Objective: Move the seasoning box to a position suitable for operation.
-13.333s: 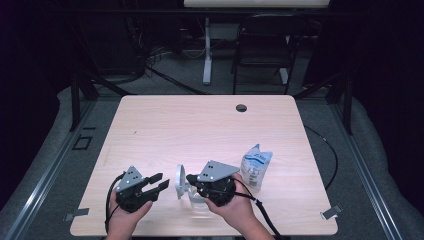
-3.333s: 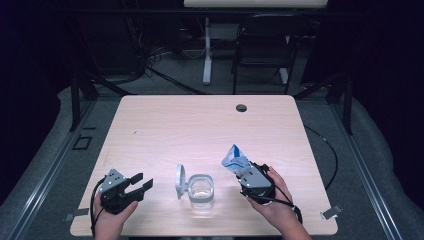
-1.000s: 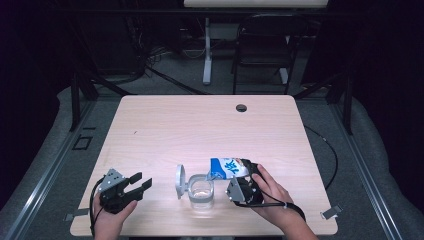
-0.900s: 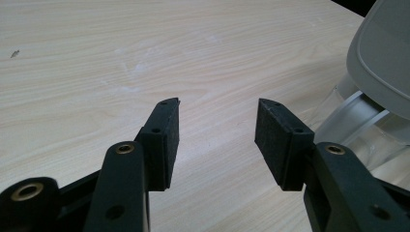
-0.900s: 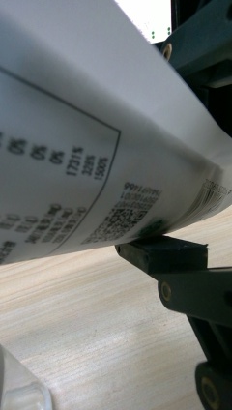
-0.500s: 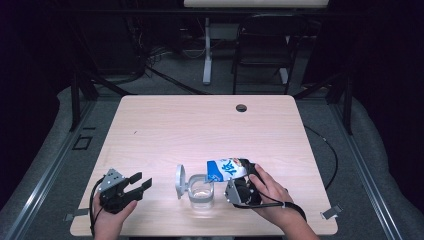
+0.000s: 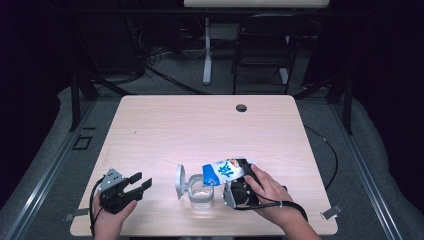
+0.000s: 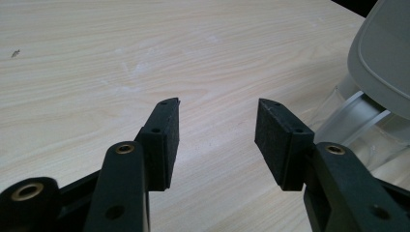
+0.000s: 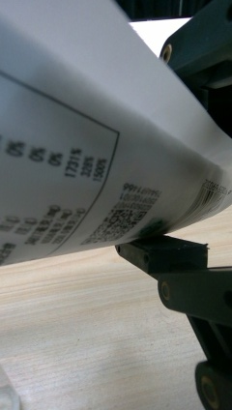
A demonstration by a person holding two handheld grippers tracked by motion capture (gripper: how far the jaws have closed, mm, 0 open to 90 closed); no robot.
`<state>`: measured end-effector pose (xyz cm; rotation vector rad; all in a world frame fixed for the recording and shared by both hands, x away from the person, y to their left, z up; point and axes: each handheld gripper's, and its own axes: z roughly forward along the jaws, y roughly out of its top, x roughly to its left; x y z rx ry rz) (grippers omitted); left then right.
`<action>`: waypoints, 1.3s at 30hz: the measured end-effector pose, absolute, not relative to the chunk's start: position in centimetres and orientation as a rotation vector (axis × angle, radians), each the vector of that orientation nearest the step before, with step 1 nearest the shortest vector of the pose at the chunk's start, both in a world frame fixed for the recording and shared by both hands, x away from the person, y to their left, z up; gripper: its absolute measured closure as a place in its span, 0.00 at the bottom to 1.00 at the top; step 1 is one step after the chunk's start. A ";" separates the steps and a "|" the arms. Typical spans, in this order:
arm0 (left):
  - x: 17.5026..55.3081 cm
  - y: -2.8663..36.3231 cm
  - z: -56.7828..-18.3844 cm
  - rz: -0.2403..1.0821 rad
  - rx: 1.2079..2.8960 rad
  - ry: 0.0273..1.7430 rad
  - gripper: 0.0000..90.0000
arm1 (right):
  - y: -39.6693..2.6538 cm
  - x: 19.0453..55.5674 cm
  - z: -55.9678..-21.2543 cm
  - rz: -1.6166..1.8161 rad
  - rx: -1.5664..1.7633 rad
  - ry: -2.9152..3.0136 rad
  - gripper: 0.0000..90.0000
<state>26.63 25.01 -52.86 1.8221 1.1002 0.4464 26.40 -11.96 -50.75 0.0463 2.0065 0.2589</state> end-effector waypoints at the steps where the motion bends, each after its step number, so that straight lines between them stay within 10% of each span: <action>1: 26.6 25.0 -52.9 0.446 1.824 1.104 0.57 | -11.9 26.4 -50.8 0.256 0.041 2.007 0.49; 39: 26.7 25.1 -52.9 0.446 1.820 1.106 0.57 | -11.1 26.5 -50.6 0.154 -0.065 1.980 0.50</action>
